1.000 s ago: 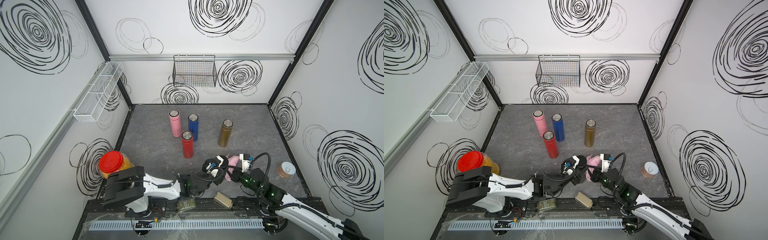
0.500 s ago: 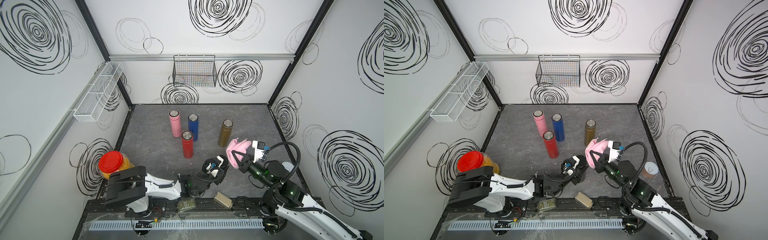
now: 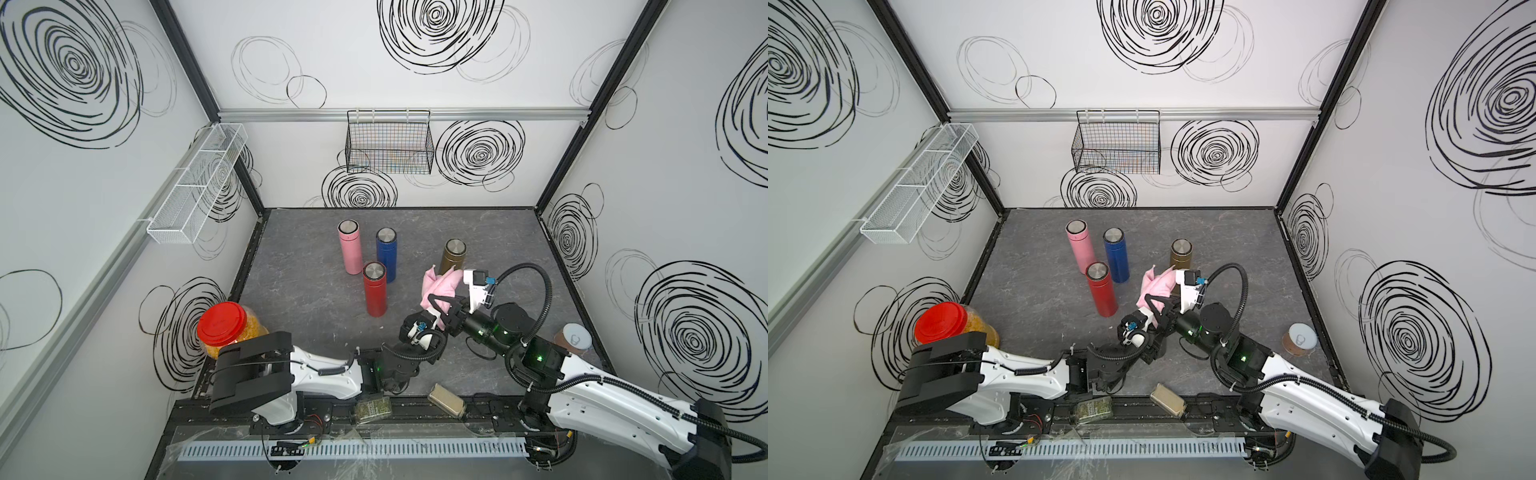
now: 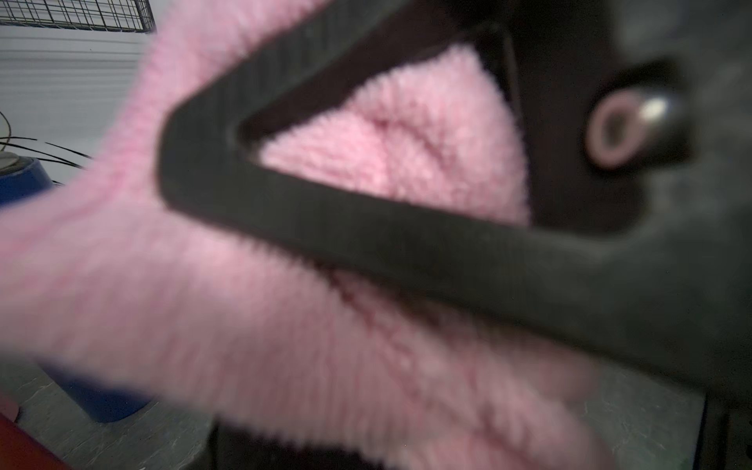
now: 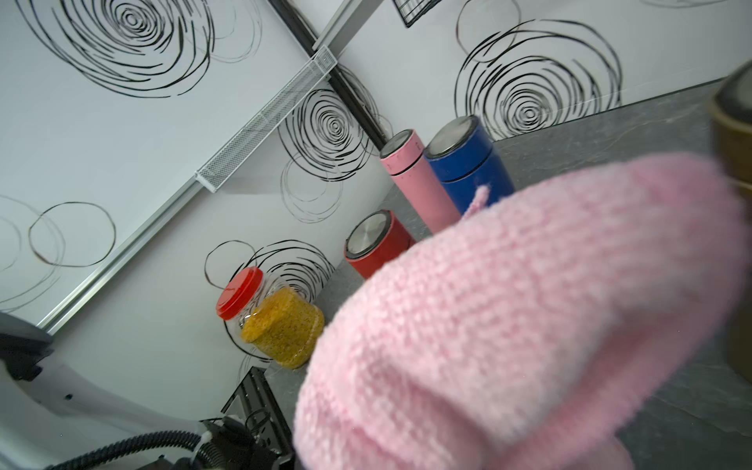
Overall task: Wipe the surface of the thermos
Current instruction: Wipe the dirt from the surface of the thermos.
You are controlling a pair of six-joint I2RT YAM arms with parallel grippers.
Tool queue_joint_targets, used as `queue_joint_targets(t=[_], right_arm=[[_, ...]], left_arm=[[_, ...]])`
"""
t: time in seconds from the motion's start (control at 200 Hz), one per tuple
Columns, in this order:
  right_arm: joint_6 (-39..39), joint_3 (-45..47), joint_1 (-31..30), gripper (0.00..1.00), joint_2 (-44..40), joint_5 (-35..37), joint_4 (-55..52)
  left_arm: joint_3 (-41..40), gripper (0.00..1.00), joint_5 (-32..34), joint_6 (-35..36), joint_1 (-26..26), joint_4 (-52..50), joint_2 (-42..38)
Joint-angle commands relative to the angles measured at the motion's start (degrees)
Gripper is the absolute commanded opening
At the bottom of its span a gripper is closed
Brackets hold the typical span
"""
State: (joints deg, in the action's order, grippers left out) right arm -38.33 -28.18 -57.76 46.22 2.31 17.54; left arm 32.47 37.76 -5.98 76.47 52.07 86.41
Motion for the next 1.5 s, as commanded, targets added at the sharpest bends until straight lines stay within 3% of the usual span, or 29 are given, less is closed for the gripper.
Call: queue_joint_targets(t=[0.0,0.175,0.37,0.5,0.58,0.831,1.031,1.181,1.361,1.496], right_arm=[[-0.8,-0.1,-4.0,0.0,2.6,-6.0,-2.5],[-4.9,1.7,-5.9,0.0,-0.3,-6.6,-9.9],[-9.4,7.4,-6.8,0.0,-15.2,0.9,-20.3],[-8.8,9.7,-6.7,0.0,-22.2,3.9,-20.1],[-6.9,8.2,-6.3,0.0,-20.3,5.0,-19.8],[0.9,-4.3,-0.4,0.0,-1.1,4.6,-19.3],[0.5,-11.0,4.4,0.0,8.3,2.0,-26.8],[0.1,-10.6,4.4,0.0,6.6,2.6,-33.7],[-0.4,-9.9,4.4,0.0,-3.1,14.9,-45.5],[0.8,-8.6,4.8,0.0,-11.4,19.4,-45.6]], left_arm=[[-0.2,0.0,-2.7,1.4,0.4,0.7,0.4],[-0.6,0.0,-3.4,-0.5,-0.9,1.6,0.8],[-0.8,0.0,-3.1,-1.0,-1.7,1.6,0.1],[-1.4,0.0,-3.7,-1.0,-2.0,1.5,-0.7],[-1.2,0.0,-4.6,-0.5,-1.9,1.5,-0.4],[0.7,0.0,-6.2,0.4,-1.2,1.3,1.6],[-0.2,0.0,-4.9,0.3,-1.2,0.8,0.7],[-0.8,0.0,-3.6,-0.9,-2.3,-0.1,-0.4],[-2.3,0.0,-5.0,-3.3,-4.8,-2.7,-4.2],[-2.3,0.0,-6.4,-3.8,-5.7,-3.9,-6.0]])
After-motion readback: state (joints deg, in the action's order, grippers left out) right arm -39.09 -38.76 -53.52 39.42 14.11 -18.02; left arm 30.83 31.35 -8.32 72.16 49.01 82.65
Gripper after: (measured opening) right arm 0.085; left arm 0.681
